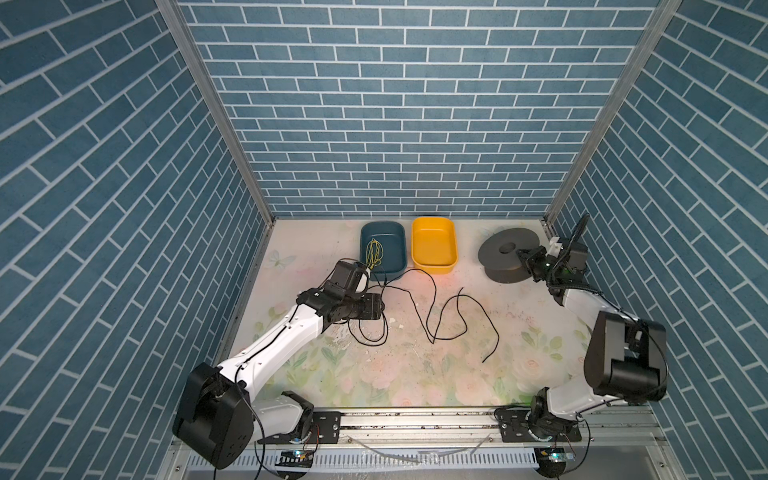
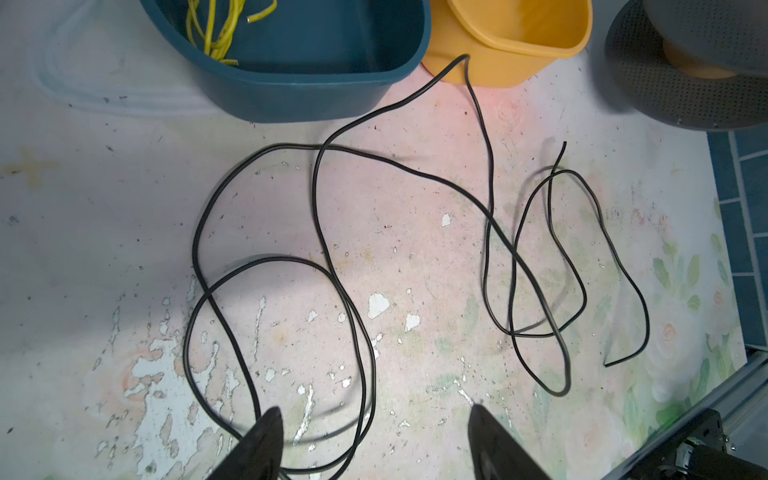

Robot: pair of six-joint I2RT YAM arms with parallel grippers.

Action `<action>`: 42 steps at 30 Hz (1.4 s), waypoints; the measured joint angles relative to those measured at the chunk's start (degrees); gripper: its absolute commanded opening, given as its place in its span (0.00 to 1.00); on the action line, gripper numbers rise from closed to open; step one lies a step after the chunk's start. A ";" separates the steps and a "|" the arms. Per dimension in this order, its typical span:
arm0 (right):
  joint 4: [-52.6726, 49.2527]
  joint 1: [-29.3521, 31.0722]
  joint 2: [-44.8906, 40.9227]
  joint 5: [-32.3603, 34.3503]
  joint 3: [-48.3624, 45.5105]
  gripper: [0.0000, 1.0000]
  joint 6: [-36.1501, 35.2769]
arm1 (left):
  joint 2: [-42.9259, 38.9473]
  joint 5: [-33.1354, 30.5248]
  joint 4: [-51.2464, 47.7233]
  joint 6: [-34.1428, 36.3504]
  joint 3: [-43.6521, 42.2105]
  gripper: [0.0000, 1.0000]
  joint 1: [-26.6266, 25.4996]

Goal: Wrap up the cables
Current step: 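Lift the grey spool and carry it toward the left gripper with the right gripper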

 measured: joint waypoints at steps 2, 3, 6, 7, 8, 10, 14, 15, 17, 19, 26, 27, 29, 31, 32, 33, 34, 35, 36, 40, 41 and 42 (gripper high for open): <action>-6.25 2.21 -3.67 1.99 0.02 0.00 -3.72 | 0.07 0.02 0.22 0.17 0.15 0.71 0.00; -9.42 3.43 -5.46 3.13 0.02 0.00 -5.64 | 0.15 0.02 0.24 0.24 0.22 0.71 0.00; -17.79 6.91 -10.01 6.82 0.26 0.00 -10.40 | 0.79 0.24 0.44 0.35 0.61 0.71 0.00; -20.55 8.24 -11.28 8.22 0.61 0.00 -11.85 | 1.09 0.42 0.81 0.33 0.63 0.71 0.00; -22.64 9.49 -12.35 9.57 0.85 0.00 -13.18 | 1.40 0.59 1.14 0.33 0.63 0.71 0.00; -26.51 11.91 -14.38 12.13 1.44 0.00 -15.85 | 2.14 1.03 1.79 0.31 0.63 0.70 -0.04; -31.19 16.48 -15.21 16.74 3.32 0.00 -20.28 | 3.41 1.55 2.54 0.26 0.66 0.70 -0.09; -32.06 17.77 -15.04 18.12 3.82 0.00 -21.42 | 3.65 1.57 2.58 0.24 0.76 0.70 -0.11; -33.35 20.48 -14.64 21.16 4.59 0.00 -23.65 | 3.87 1.60 2.67 0.15 0.92 0.70 -0.15; -33.90 22.71 -14.01 23.54 4.94 0.00 -25.53 | 3.89 1.57 2.75 0.11 1.16 0.70 -0.24; -35.80 29.70 -12.00 29.92 7.26 0.00 -31.06 | 3.89 1.55 2.91 0.00 1.29 0.70 -0.35; -36.04 30.64 -12.00 30.49 7.76 0.00 -31.50 | 3.89 1.55 2.91 -0.07 1.29 0.70 -0.35; -36.28 32.39 -12.00 31.41 8.79 0.00 -32.72 | 3.89 1.55 2.93 -0.11 1.27 0.70 -0.35; -36.57 34.05 -12.00 31.95 9.94 0.00 -33.79 | 3.89 1.55 2.91 -0.13 1.27 0.70 -0.35; -36.54 34.69 -11.93 32.11 10.43 0.00 -34.14 | 3.89 1.57 2.93 -0.15 1.27 0.70 -0.35; -36.54 35.32 -11.80 32.28 10.99 0.00 -34.32 | 3.89 1.55 2.93 -0.22 1.27 0.70 -0.35; -36.50 35.93 -11.45 32.44 11.58 0.00 -34.32 | 3.89 1.55 2.95 -0.35 1.27 0.70 -0.35; -36.52 36.44 -11.04 32.50 12.17 0.00 -34.29 | 3.89 1.57 2.95 -0.52 1.27 0.70 -0.35; -36.48 37.18 -10.32 32.79 12.94 0.00 -34.29 | 3.89 1.57 2.97 -0.66 1.27 0.70 -0.35; -36.54 40.30 -6.14 35.08 15.67 0.00 -34.25 | 3.89 1.64 3.41 -1.01 1.05 0.70 -0.35; -36.52 41.13 -4.98 35.50 16.17 0.00 -34.23 | 3.89 1.64 3.41 -1.07 1.05 0.70 -0.35; -36.54 41.94 -3.85 35.91 16.65 0.00 -34.23 | 3.89 1.64 3.43 -1.14 1.05 0.70 -0.35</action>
